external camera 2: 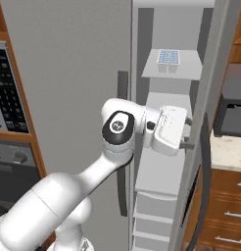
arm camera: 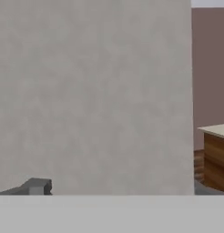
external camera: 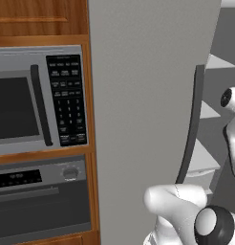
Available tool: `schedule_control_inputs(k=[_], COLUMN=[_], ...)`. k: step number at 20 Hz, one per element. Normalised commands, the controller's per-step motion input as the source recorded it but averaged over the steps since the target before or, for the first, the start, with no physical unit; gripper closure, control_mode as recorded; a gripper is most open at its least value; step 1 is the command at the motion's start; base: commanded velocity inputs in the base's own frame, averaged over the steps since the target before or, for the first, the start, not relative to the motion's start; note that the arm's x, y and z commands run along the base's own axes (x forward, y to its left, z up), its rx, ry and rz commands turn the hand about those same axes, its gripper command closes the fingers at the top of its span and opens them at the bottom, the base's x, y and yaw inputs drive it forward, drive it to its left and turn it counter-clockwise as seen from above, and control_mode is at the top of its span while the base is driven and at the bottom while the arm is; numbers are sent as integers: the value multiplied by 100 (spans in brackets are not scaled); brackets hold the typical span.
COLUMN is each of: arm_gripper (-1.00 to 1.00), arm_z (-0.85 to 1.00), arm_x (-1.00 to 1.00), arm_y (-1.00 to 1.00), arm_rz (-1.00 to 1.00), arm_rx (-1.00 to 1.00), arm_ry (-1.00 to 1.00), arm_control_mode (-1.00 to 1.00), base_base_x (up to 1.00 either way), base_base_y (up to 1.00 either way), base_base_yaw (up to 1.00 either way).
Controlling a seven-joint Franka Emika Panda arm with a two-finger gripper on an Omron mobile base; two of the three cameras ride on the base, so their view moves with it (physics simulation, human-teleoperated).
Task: Open the freezer door, pick up the ice cube tray from the freezer, and place it on the dining counter.
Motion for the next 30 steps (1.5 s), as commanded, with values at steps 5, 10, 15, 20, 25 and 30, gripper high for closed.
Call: schedule_control_inputs(k=[5,10,15,20,25,30], arm_gripper=[-100,-100,-100,-100,-100,-100], arm_z=[0,0,0,0,0,-2], arm_x=[0,0,0,4,2,-34], arm_y=[-45,-40,-29,-17,-8,35], arm_rz=[0,0,0,0,0,4], arm_rx=[1,1,0,0,0,0], arm_ry=[0,0,0,0,0,0], arm_control_mode=[-100,-100,-100,-100,-100,-100], base_base_x=[0,0,0,0,0,0], base_base_y=[0,0,0,0,0,0], base_base_yaw=[0,0,0,0,0,0])
